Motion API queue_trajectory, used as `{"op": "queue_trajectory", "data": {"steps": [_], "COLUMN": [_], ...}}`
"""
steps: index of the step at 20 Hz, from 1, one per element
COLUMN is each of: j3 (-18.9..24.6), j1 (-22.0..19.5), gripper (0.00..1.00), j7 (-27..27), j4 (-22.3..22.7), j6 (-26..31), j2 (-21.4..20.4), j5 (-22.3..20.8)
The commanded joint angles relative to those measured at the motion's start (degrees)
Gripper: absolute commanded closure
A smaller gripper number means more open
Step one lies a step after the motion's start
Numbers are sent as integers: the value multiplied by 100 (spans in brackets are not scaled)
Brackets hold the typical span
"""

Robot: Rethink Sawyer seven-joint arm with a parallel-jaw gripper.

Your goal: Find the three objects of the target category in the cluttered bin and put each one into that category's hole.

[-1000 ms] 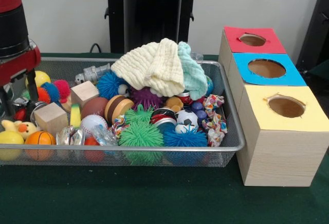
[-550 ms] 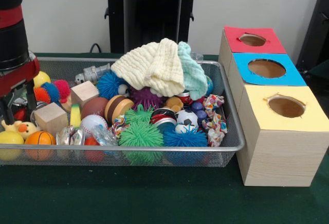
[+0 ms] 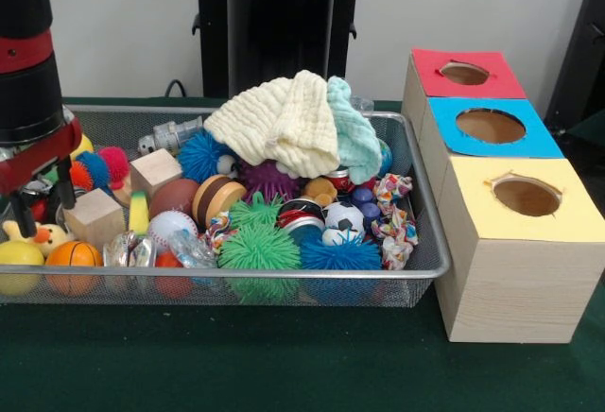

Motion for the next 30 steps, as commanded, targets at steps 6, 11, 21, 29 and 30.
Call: {"op": "queue_trajectory", "data": {"steps": [6,11,21,29,30], "j3": [-162,-286,-674,-903,-938], "j1": [176,236,413,663,696], "gripper": [0,0,0,0,0], "j7": [-679,-644,-564,-632,-641], "j4": [165,185,-140,-507,-538], "j6": [-165,-137,-66,30,43], "j2": [-56,0,488,636,622], "j5": [-424,-580,-1057,-1402,-1426]}}
